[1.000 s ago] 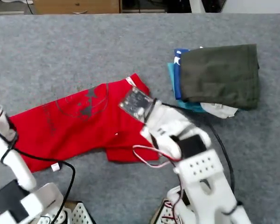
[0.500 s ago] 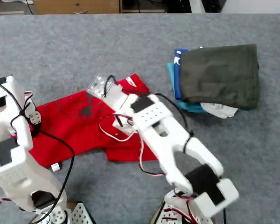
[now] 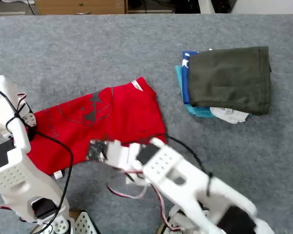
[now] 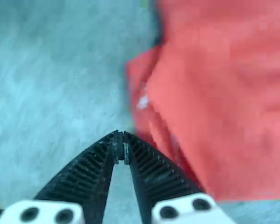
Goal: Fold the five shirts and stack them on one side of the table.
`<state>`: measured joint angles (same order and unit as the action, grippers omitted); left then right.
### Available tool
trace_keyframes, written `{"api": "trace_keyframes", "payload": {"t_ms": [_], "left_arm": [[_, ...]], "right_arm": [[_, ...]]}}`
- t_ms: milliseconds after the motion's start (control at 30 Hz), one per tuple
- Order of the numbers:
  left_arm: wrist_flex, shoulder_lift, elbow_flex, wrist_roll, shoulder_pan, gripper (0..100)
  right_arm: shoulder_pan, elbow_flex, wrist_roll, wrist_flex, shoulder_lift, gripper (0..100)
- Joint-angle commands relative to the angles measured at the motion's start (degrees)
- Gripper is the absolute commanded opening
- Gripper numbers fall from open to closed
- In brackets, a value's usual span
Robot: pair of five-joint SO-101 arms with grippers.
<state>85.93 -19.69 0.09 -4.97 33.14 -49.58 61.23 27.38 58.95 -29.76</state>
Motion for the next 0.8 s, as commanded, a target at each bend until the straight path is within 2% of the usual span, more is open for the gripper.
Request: {"api": "trace_keyframes", "payload": {"t_ms": [0, 100, 200, 367, 567, 667, 767], "left_arm": [[0.7, 0.8, -2.5, -0.7, 1.4, 2], [0.7, 0.9, -2.5, -0.7, 1.7, 2], [0.7, 0.9, -2.4, -0.7, 1.5, 2], [0.7, 0.8, -2.5, -0.6, 1.1, 2], [0.6, 0.0, -5.3, -0.2, 1.2, 2], [1.1, -1.9, -9.3, -0.4, 1.3, 2], [4.7, -4.5, -16.3, -0.4, 1.3, 2]], "right_arm": [[0.6, 2.2, 2.5, 2.5, -12.6, 0.1], [3.9, -1.6, 2.5, 2.5, -19.8, 0.1], [7.7, -5.0, 2.3, -0.8, -19.8, 0.1], [12.5, -3.8, 2.2, -9.3, -8.7, 0.1], [13.2, -4.6, 2.6, -11.0, 6.4, 0.1], [13.9, -10.9, 2.5, -9.4, 6.5, 0.1], [16.6, -23.3, 2.1, -6.1, 5.1, 0.1]]}}
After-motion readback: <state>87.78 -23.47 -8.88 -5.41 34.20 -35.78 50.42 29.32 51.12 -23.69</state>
